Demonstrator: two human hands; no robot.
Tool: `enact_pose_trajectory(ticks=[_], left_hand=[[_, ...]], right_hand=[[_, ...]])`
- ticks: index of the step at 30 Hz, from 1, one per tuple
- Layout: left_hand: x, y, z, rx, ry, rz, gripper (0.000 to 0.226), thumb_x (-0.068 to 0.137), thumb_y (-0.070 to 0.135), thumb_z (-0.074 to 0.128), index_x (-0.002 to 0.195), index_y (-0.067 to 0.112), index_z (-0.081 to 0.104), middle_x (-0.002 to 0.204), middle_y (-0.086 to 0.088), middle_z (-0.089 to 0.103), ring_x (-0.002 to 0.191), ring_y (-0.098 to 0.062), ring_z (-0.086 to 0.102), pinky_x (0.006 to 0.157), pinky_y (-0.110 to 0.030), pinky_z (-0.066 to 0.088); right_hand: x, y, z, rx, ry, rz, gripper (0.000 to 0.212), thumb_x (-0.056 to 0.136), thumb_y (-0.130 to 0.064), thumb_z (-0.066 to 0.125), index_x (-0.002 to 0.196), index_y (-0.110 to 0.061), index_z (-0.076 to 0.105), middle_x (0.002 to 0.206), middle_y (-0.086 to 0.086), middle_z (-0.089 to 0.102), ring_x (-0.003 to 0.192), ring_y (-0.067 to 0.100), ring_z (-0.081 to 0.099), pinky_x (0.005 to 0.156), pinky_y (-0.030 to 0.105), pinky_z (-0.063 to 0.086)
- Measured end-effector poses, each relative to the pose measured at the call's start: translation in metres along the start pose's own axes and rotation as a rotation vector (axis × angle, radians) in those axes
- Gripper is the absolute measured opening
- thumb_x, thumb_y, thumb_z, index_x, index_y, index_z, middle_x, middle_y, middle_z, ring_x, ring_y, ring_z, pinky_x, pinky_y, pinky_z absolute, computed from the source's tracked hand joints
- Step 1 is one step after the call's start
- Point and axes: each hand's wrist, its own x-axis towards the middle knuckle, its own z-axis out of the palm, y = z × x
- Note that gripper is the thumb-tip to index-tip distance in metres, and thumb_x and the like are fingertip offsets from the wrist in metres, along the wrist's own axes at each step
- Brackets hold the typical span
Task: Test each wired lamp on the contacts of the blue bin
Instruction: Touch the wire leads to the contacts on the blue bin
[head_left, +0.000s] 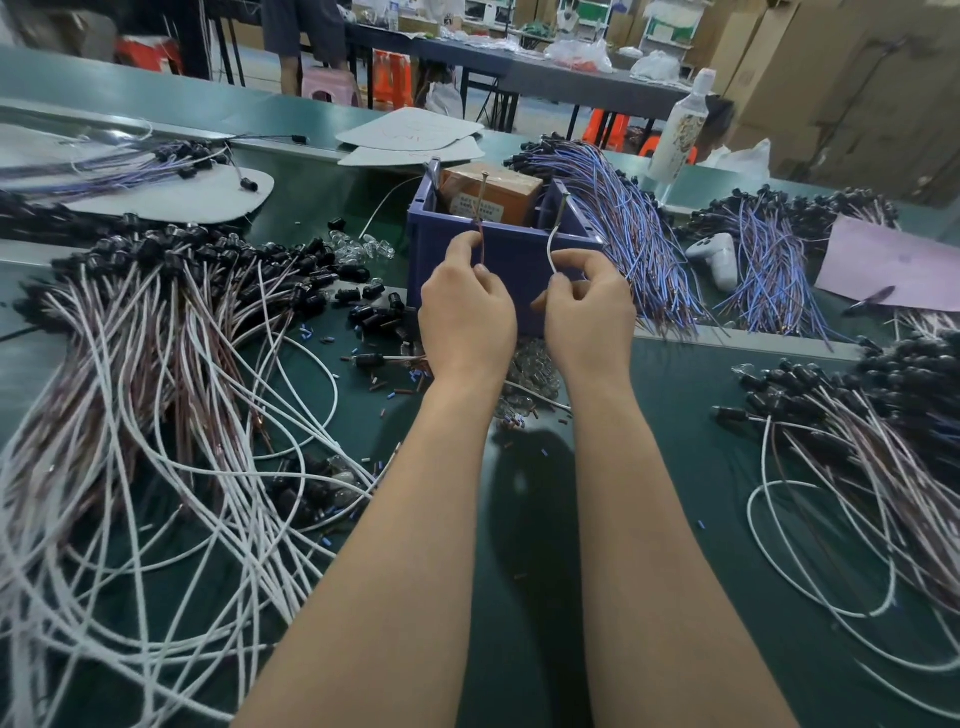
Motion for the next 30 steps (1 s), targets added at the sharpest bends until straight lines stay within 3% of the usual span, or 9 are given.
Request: enact_pose_trajectory(ticks=[8, 12, 15, 17, 18, 20, 23, 25, 30], left_hand=[[-0.001, 0.003, -0.002, 0.016, 0.003, 0.000, 0.035, 0.096, 0.010, 0.042, 0.129, 0.014, 0.053, 0.106, -0.010, 0.068, 0.099, -0.026, 0.061, 0.082, -0.031, 0.043], [-0.005, 0.002, -0.007, 0.121, -0.152, -0.037, 0.025, 0.094, 0.015, 0.043, 0.110, 0.014, 0.063, 0.103, -0.008, 0.068, 0.094, -0.027, 0.062, 0.079, -0.031, 0.048], [-0.010, 0.004, -0.013, 0.277, -0.467, -0.075, 0.025, 0.092, 0.017, 0.044, 0.103, 0.017, 0.067, 0.105, -0.009, 0.067, 0.097, -0.029, 0.061, 0.086, -0.035, 0.050], [-0.012, 0.004, -0.020, 0.241, -0.458, -0.101, 0.026, 0.092, 0.014, 0.043, 0.101, 0.017, 0.067, 0.104, -0.008, 0.067, 0.097, -0.028, 0.062, 0.084, -0.031, 0.049], [-0.011, 0.004, -0.026, 0.193, -0.358, -0.112, 0.026, 0.092, 0.013, 0.043, 0.100, 0.016, 0.067, 0.104, -0.008, 0.067, 0.096, -0.027, 0.062, 0.082, -0.029, 0.048], [-0.006, 0.004, -0.041, 0.114, -0.106, -0.116, 0.023, 0.092, 0.013, 0.044, 0.102, 0.013, 0.065, 0.104, -0.008, 0.067, 0.097, -0.026, 0.061, 0.079, -0.025, 0.042], [0.002, -0.001, -0.059, 0.100, 0.052, -0.130, 0.019, 0.093, 0.019, 0.047, 0.102, 0.009, 0.060, 0.100, -0.010, 0.066, 0.096, -0.030, 0.060, 0.075, -0.027, 0.039], [0.006, -0.008, -0.063, 0.231, -0.046, -0.189, 0.026, 0.093, 0.026, 0.047, 0.104, 0.005, 0.059, 0.105, -0.014, 0.065, 0.100, -0.034, 0.059, 0.079, -0.032, 0.042], [0.005, -0.021, -0.063, 0.414, -0.469, -0.333, 0.048, 0.095, 0.038, 0.044, 0.111, -0.003, 0.062, 0.103, -0.019, 0.068, 0.102, -0.037, 0.063, 0.088, -0.040, 0.050]], right_hand=[[0.000, -0.001, -0.001, -0.005, 0.003, 0.029, 0.018, 0.093, -0.012, 0.046, 0.104, -0.017, 0.060, 0.084, 0.005, 0.068, 0.077, 0.016, 0.061, 0.075, 0.028, 0.048], [0.007, -0.001, -0.014, -0.039, 0.140, 0.082, 0.022, 0.098, -0.026, 0.046, 0.104, -0.010, 0.060, 0.077, -0.011, 0.052, 0.071, 0.001, 0.050, 0.065, 0.015, 0.031], [0.007, -0.008, -0.028, -0.100, 0.370, 0.021, 0.030, 0.096, -0.024, 0.049, 0.123, -0.009, 0.052, 0.114, 0.001, 0.055, 0.110, 0.015, 0.051, 0.091, 0.016, 0.030], [0.001, -0.017, -0.029, -0.180, 0.459, -0.143, 0.027, 0.093, -0.018, 0.053, 0.118, -0.009, 0.056, 0.122, 0.007, 0.054, 0.113, 0.016, 0.048, 0.094, 0.012, 0.025], [-0.003, -0.022, -0.025, -0.179, 0.392, -0.203, 0.022, 0.092, -0.015, 0.053, 0.112, -0.008, 0.061, 0.116, 0.007, 0.059, 0.106, 0.015, 0.053, 0.090, 0.009, 0.029], [-0.014, -0.025, -0.012, -0.217, 0.051, -0.210, 0.018, 0.091, -0.016, 0.056, 0.102, -0.009, 0.068, 0.103, 0.007, 0.067, 0.093, 0.018, 0.060, 0.083, 0.014, 0.041], [-0.038, -0.012, 0.014, -0.533, -0.454, -0.089, 0.021, 0.089, -0.029, 0.062, 0.106, -0.019, 0.070, 0.111, 0.005, 0.066, 0.105, 0.026, 0.058, 0.093, 0.035, 0.047], [-0.052, 0.000, 0.026, -0.658, -0.482, -0.111, 0.022, 0.091, -0.030, 0.059, 0.109, -0.022, 0.068, 0.118, 0.006, 0.059, 0.111, 0.031, 0.050, 0.095, 0.038, 0.042], [-0.059, 0.011, 0.031, -0.677, -0.277, -0.208, 0.020, 0.095, -0.028, 0.051, 0.106, -0.017, 0.064, 0.113, 0.007, 0.057, 0.108, 0.030, 0.047, 0.088, 0.040, 0.035]])
